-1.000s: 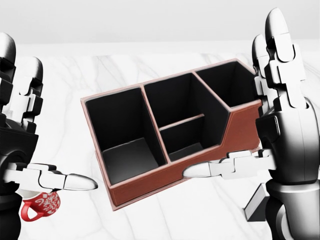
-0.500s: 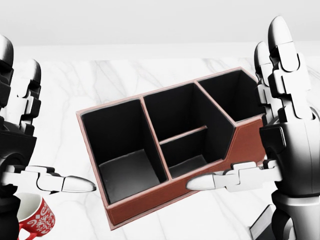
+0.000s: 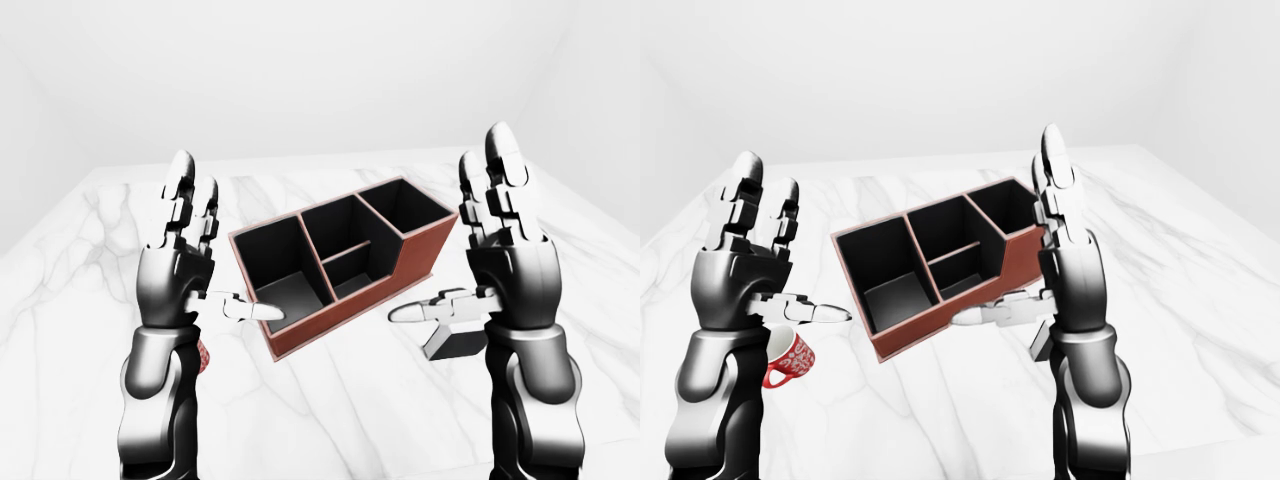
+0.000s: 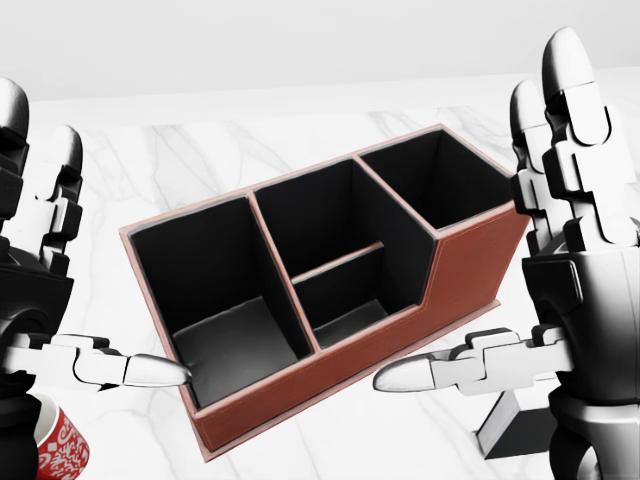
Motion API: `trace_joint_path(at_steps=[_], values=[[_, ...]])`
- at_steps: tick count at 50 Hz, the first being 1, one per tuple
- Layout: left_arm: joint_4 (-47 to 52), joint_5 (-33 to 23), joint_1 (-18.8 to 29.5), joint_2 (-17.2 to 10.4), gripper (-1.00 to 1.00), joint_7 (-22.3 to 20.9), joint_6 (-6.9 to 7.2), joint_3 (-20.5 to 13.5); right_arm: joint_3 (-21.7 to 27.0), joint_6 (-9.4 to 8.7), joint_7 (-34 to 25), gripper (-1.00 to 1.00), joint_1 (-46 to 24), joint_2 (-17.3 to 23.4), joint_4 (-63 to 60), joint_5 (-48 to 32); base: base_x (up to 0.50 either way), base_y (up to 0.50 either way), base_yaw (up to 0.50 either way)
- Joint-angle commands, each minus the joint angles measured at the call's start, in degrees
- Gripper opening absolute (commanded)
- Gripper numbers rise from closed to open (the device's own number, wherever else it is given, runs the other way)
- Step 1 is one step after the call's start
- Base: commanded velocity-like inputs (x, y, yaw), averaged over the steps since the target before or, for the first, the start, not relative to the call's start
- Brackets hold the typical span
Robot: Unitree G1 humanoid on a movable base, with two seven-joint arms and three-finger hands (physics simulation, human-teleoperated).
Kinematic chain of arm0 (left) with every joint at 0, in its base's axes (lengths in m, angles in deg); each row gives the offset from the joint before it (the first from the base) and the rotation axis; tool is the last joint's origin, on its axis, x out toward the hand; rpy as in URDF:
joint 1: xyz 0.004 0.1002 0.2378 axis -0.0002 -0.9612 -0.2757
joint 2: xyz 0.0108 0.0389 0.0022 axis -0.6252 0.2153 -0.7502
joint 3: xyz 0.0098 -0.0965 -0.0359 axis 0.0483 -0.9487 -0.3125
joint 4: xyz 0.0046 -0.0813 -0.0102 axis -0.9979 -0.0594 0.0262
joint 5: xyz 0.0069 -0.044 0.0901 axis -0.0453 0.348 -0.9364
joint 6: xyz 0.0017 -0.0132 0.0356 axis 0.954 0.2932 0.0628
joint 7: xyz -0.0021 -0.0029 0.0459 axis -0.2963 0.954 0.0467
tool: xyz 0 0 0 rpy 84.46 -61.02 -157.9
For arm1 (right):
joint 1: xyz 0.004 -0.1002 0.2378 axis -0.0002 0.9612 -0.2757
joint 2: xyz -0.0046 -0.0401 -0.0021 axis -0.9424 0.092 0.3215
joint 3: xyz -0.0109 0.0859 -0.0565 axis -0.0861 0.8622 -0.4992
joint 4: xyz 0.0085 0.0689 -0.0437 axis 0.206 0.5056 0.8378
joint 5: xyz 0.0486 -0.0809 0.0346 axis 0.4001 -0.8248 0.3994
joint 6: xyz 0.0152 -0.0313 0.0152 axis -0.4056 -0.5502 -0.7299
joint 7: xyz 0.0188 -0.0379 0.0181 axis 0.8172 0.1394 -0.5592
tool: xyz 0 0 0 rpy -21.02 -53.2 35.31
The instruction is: Pick up the book and place it in the left compartment of the caddy.
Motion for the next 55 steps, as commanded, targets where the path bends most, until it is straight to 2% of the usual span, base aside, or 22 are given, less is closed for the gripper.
trace_joint_path(at_steps=[1, 15, 19, 21, 32, 39, 47, 55], values=[[-0.44, 0.22, -0.09, -0.01, 1.0, -0.06, 0.0, -0.11, 0.39, 0.0, 0.04, 1.0, -1.16, 1.05, 0.92, -1.38, 0.0, 0.0, 0.0], [-2.3, 0.63, -0.28, -0.17, 1.0, -0.29, 0.0, -0.7, 0.71, 0.0, -1.81, 1.0, -3.43, 2.08, 4.57, -4.65, 0.0, 0.0, 0.0], [-2.83, 0.84, -0.38, -0.29, 1.0, -0.48, 0.0, -0.97, 2.15, 0.0, -6.25, 1.0, -2.55, 3.96, 3.87, -6.6, 0.0, 0.0, 0.0], [-3.72, 0.93, -0.22, -0.34, 1.0, -0.54, 0.0, -1.11, 3.88, 0.0, -10.32, 1.0, -1.41, 5.89, 2.64, -8.47, 0.0, 0.0, 0.0], [-4.74, 1.34, 0.08, -0.64, 1.0, -0.52, 0.0, -1.45, 12.76, 0.0, -29.4, 1.0, 4.55, 8.55, -0.82, -20.32, 0.0, 0.0, 0.0], [-5.52, 1.62, 0.11, -0.78, 1.0, -0.58, 0.0, -1.75, 18.35, 0.0, -29.76, 1.0, 5.8, 9.81, -2.92, -24.93, 0.0, 0.0, 0.0], [-5.83, 1.92, 0.26, -1.11, 1.0, -0.72, 0.0, -2.25, 21.4, 0.0, -29.76, 1.0, 6.95, 8.49, -3.55, -27.46, 0.0, 0.0, 0.0], [-5.37, 2.03, 0.18, -1.23, 1.0, -0.87, 0.0, -2.41, 24.08, 0.0, -29.76, 1.0, 8.44, 10.07, -1.28, -34.14, 0.0, 0.0, 0.0]])
